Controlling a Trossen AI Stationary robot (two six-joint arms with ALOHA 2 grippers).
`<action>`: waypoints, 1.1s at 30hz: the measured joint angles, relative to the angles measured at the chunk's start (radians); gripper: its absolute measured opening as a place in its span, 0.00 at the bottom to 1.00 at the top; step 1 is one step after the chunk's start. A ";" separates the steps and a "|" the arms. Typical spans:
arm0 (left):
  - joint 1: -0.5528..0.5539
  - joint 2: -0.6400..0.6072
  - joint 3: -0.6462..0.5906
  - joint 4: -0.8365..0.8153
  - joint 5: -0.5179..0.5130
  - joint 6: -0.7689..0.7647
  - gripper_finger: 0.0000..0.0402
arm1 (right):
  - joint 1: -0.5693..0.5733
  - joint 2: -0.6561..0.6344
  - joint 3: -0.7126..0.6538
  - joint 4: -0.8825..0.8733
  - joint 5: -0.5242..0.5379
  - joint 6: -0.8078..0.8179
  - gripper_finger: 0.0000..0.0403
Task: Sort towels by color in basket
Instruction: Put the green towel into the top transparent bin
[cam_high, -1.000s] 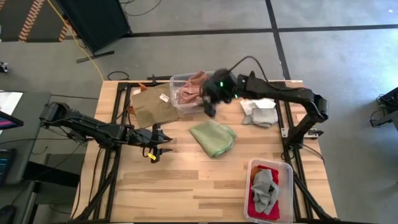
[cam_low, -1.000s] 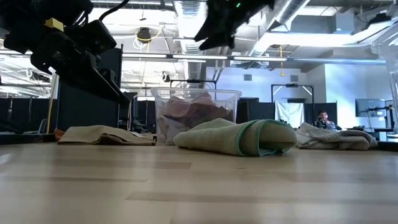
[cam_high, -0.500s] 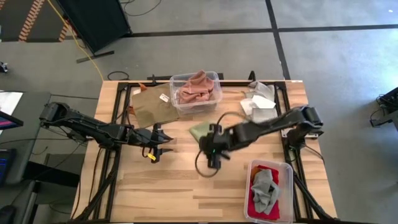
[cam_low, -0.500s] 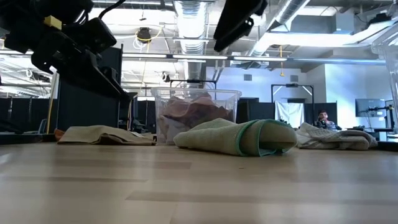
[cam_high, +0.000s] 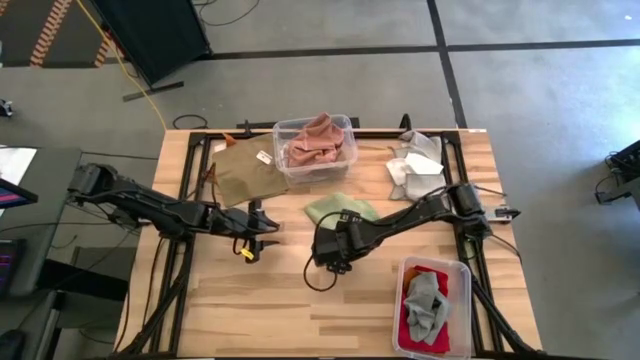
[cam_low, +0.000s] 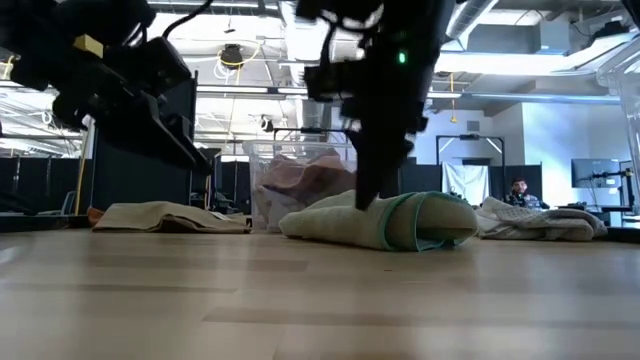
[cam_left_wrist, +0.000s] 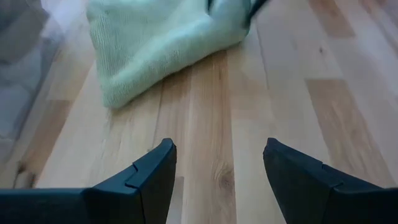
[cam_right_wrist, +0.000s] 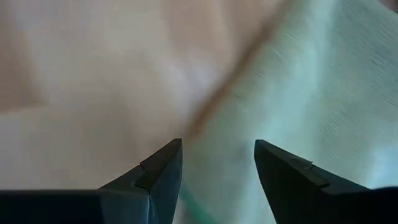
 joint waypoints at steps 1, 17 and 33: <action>0.000 0.014 0.000 0.008 0.000 -0.003 0.57 | -0.002 0.001 -0.001 -0.015 0.014 0.012 0.58; -0.018 0.205 0.000 0.131 0.034 -0.030 0.57 | -0.021 0.030 -0.072 0.120 0.021 0.068 0.58; -0.033 0.201 0.000 0.164 0.033 -0.029 0.57 | -0.025 0.028 -0.134 0.120 0.026 0.126 0.45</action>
